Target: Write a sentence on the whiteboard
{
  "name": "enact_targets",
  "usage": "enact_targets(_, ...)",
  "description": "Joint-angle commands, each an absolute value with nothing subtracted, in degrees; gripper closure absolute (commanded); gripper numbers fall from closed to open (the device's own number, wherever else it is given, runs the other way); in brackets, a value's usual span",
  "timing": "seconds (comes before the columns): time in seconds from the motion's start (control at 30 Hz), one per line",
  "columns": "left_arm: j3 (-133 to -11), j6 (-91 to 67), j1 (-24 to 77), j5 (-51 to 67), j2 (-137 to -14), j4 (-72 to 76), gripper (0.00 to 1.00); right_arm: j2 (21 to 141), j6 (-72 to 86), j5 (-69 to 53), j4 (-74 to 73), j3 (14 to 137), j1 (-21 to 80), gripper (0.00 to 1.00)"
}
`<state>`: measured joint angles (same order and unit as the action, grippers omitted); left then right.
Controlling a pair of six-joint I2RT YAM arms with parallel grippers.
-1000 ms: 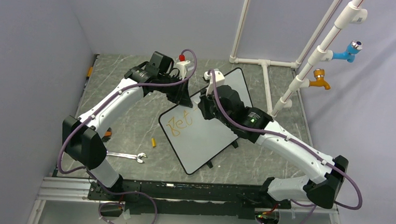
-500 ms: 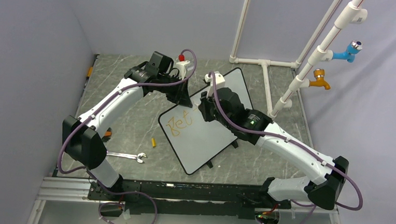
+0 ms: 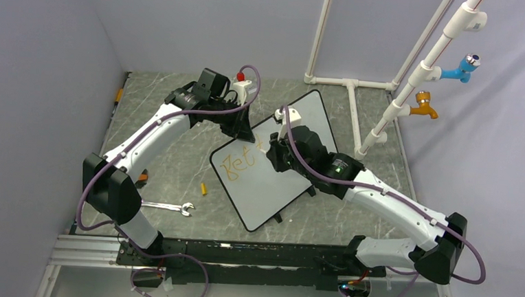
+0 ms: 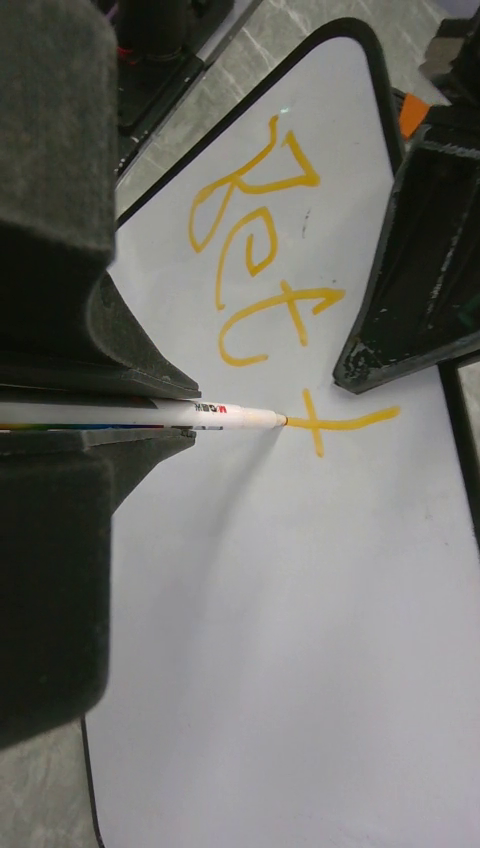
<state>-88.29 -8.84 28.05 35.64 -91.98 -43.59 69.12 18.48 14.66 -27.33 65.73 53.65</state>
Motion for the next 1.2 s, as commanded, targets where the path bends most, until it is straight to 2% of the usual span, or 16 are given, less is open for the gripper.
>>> enact_targets(0.0, -88.9, -2.2, 27.8, 24.8, -90.8, -43.2, 1.00, 68.1, 19.6, 13.6, -28.6, 63.8, 53.5, 1.00)
enact_targets(0.43, -88.9, -2.2, 27.7, 24.9, -90.7, -43.2, 1.00, 67.1, 19.8, 16.4, -30.1, 62.1, 53.5, 1.00)
enact_targets(0.9, -88.9, -2.1, 27.7, 24.8, -90.3, -43.3, 1.00, 70.5, 16.2, 19.5, -30.6, 70.3, 53.6, 1.00)
enact_targets(1.17, -88.9, -2.2, 27.7, 24.5, -89.8, -43.3, 1.00, 67.7, 15.5, 20.2, -29.3, 69.2, 52.6, 1.00)
